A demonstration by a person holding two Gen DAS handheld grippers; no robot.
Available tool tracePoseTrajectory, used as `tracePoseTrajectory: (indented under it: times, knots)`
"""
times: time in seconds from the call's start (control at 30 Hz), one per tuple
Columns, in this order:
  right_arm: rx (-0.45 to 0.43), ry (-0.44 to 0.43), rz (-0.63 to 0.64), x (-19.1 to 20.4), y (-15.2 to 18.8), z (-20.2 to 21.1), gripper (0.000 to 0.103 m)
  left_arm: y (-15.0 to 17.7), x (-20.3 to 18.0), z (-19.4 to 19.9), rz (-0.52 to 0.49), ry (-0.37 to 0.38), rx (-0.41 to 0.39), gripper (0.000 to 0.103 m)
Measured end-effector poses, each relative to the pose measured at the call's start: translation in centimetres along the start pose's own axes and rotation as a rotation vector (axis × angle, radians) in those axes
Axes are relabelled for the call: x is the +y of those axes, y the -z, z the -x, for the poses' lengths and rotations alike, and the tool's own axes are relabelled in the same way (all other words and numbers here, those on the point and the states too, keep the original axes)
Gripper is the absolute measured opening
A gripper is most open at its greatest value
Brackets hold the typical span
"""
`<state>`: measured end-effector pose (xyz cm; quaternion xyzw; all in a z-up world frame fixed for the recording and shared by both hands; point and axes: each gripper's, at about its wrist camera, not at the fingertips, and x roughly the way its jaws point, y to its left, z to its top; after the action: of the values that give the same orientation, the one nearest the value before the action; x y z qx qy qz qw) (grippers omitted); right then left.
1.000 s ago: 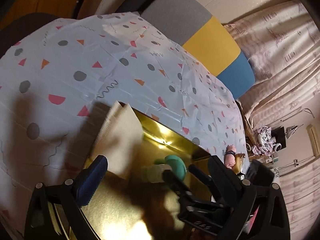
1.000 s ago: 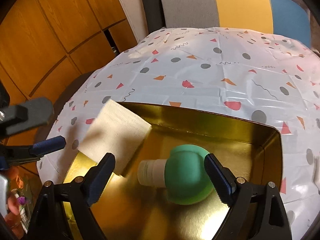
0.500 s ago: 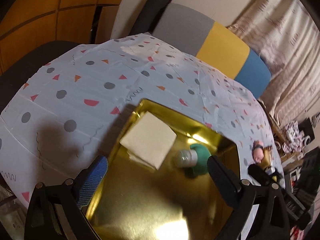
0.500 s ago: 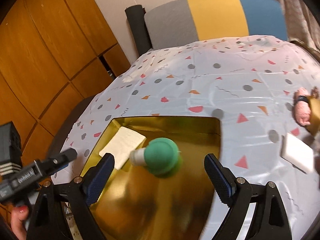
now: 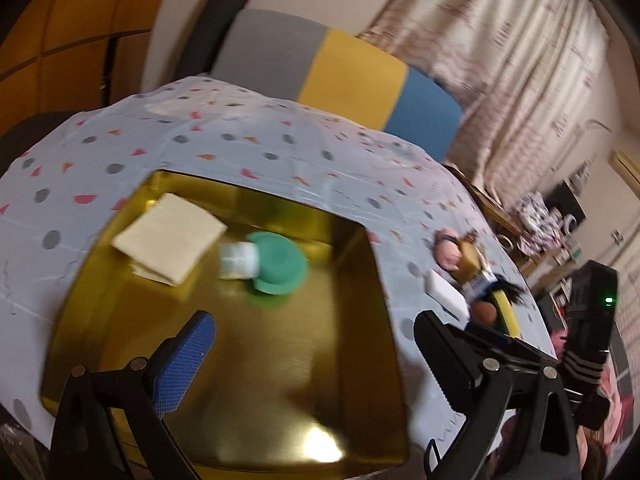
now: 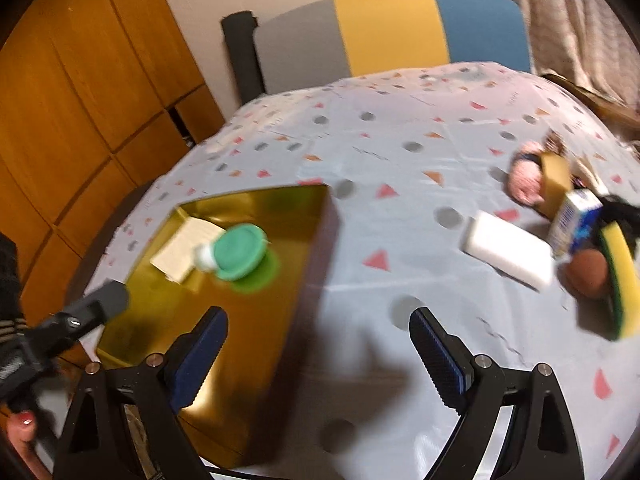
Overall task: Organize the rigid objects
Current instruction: 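Move the right tool to the yellow sponge and grasp it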
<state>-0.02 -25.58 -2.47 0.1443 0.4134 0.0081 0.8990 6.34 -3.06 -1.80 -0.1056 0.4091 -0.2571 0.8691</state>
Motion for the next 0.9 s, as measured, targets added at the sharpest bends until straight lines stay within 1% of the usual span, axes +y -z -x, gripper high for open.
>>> tracePoseTrajectory:
  times: [0.1, 0.17, 0.27, 0.33, 0.4, 0.5, 0.53, 0.6, 0.77, 0.9]
  knots:
    - [0.013, 0.033, -0.021, -2.4, 1.4, 0.5, 0.093, 0.9, -2.2, -0.5, -0.040, 0.049, 0.017, 0.101]
    - [0.027, 0.061, -0.030, -3.9, 2.7, 0.7, 0.093, 1.6, -3.5, -0.8, -0.062, 0.065, 0.033, 0.101]
    - [0.055, 0.082, -0.051, -6.5, 4.4, 0.9, 0.093, 2.7, -6.2, -1.8, -0.117, 0.073, 0.075, 0.101]
    - [0.053, 0.110, -0.075, -8.6, 5.2, 1.4, 0.093, 3.2, -7.5, -2.3, -0.141, 0.078, 0.090, 0.101]
    - [0.031, 0.143, -0.113, -10.7, 5.4, 2.3, 0.093, 3.8, -9.0, -2.7, -0.159, 0.092, 0.107, 0.101]
    - [-0.039, 0.222, -0.169, -13.9, 4.9, 4.2, 0.093, 4.5, -11.0, -3.4, -0.190, 0.109, 0.131, 0.101]
    - [-0.063, 0.256, -0.189, -15.3, 4.7, 4.9, 0.093, 4.6, -11.5, -3.6, -0.199, 0.110, 0.135, 0.101]
    - [-0.083, 0.286, -0.214, -16.9, 4.6, 5.8, 0.093, 4.8, -12.3, -3.9, -0.210, 0.104, 0.145, 0.101]
    - [-0.132, 0.318, -0.292, -20.3, 4.7, 7.4, 0.093, 5.1, -13.2, -4.9, -0.214, 0.079, 0.165, 0.101]
    - [-0.155, 0.291, -0.354, -22.4, 4.8, 8.3, 0.096, 5.5, -13.6, -5.9, -0.210, 0.032, 0.190, 0.101]
